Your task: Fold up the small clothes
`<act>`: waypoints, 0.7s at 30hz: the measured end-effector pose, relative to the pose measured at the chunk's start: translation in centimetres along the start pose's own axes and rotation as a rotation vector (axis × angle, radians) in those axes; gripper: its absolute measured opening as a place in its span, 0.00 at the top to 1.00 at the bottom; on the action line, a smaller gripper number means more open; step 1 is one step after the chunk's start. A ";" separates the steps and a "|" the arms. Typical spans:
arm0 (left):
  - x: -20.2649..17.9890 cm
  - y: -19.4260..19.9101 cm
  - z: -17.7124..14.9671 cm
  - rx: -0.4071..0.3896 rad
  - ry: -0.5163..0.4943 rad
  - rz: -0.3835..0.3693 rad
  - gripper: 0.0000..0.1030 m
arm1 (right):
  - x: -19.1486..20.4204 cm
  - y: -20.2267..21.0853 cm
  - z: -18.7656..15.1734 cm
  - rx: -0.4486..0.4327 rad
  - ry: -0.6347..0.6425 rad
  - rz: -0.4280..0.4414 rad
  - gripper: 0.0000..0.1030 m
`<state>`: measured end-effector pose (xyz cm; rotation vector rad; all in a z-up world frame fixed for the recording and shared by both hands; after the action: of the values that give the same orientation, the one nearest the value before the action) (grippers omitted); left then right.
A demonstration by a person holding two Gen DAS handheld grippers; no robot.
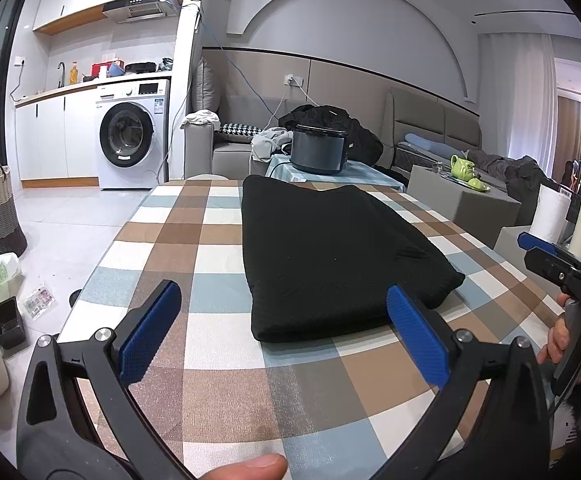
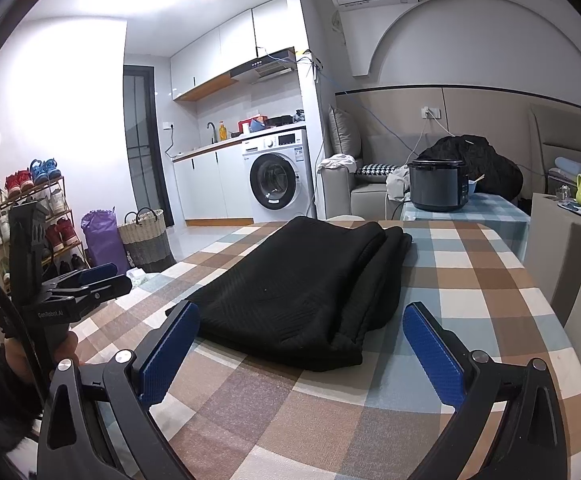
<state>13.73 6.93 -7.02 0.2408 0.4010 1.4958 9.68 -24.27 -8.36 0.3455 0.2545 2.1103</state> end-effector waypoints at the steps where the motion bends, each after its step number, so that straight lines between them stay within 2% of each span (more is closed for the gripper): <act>1: 0.0 0.0 0.0 0.000 0.000 0.001 0.00 | 0.0 0.0 0.0 -0.001 0.000 -0.001 0.00; 21: 0.0 0.0 0.0 0.000 -0.001 0.003 0.00 | 0.0 -0.1 -0.1 0.001 0.004 0.005 0.00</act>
<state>13.71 6.95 -6.96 0.2423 0.4005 1.4989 9.74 -24.17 -8.46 0.3425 0.2577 2.1157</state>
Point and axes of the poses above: each gripper's, at about its wrist camera, not at the fingertips, and y roughly against the way its jaws point, x to its left, z to its top, the point moved 3 cm from there along -y, roughly the way its jaws point
